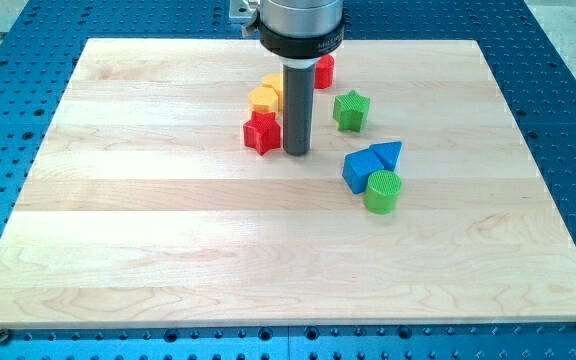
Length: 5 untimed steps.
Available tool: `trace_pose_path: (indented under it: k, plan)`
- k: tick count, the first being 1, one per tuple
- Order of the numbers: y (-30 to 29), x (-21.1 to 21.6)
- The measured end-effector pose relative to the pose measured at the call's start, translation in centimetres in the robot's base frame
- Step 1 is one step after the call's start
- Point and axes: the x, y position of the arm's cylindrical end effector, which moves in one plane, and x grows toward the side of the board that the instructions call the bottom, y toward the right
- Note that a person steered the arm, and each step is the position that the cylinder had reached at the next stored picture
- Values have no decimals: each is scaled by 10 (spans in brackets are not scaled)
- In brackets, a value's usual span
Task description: Push the yellow heart close to the yellow hexagon
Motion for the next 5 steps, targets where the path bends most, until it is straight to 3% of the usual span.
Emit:
trace_pose_path:
  k: [1, 5]
  plan:
    - [3, -34]
    - [1, -76]
